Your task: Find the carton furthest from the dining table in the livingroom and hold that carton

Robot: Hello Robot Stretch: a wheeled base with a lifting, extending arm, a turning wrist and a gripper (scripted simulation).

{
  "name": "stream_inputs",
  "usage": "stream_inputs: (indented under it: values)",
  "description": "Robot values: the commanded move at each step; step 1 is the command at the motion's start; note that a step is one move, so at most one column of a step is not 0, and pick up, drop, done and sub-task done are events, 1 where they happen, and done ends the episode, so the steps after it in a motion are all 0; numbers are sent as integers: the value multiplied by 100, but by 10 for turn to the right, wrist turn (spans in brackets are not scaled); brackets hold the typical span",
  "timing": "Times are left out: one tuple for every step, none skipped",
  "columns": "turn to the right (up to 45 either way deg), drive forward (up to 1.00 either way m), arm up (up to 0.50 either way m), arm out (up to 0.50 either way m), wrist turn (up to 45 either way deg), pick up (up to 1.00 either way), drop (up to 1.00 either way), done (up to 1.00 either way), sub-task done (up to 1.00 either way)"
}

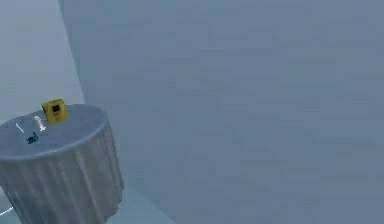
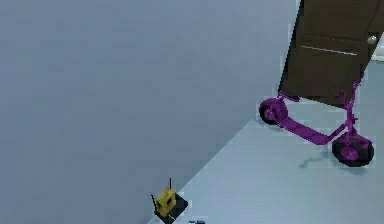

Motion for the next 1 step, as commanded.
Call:
stream_inputs:
  values:
    - [0,0,0,0,0,0,0,100,0]
